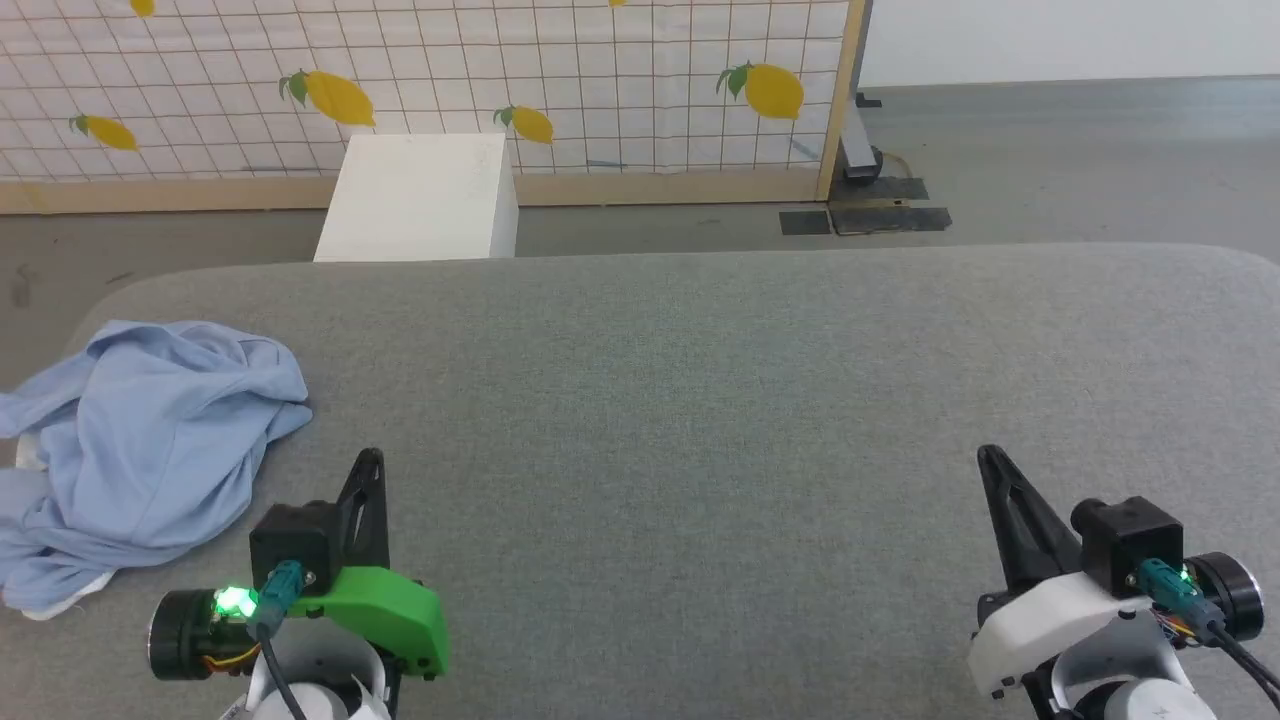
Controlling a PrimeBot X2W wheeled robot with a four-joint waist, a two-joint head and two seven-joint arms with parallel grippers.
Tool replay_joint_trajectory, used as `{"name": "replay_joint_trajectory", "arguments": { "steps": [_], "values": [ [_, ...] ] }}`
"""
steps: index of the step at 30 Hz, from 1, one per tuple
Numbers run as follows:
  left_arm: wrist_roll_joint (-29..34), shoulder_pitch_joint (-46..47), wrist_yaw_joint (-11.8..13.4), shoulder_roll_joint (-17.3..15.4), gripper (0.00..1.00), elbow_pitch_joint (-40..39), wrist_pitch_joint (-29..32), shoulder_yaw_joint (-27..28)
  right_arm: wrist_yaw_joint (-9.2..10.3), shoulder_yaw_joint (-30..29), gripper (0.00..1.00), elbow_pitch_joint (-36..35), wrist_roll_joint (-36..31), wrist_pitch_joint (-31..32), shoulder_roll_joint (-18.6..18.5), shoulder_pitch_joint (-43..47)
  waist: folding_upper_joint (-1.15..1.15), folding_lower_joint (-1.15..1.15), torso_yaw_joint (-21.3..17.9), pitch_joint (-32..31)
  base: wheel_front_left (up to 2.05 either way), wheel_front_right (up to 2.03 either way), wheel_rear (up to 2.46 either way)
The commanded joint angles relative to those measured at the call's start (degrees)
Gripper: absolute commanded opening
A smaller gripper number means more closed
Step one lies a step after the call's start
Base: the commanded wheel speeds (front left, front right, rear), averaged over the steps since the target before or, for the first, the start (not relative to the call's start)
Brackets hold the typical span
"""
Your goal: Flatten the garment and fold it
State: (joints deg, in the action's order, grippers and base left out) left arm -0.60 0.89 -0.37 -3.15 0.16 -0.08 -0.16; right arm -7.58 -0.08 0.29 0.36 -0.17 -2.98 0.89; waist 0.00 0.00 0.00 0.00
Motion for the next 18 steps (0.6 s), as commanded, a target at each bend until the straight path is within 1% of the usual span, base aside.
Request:
{"name": "replay_joint_trajectory", "arguments": {
  "steps": [1, 18],
  "values": [
    [0.6, -0.9, 0.4, 0.3, 0.0, -0.2, 0.1, 0.2, 0.09, 0.1, 0.0, -0.3, -0.4, 0.2, 0.1, -0.9, 0.0, 0.0, 0.0, 0.0, 0.0, 0.0, 0.0],
    [0.6, -0.9, 0.4, 0.3, 0.0, -0.2, 0.1, 0.2, 0.09, 0.1, 0.0, -0.3, -0.4, 0.2, 0.1, -0.9, 0.0, 0.0, 0.0, 0.0, 0.0, 0.0, 0.0]
  ]
}}
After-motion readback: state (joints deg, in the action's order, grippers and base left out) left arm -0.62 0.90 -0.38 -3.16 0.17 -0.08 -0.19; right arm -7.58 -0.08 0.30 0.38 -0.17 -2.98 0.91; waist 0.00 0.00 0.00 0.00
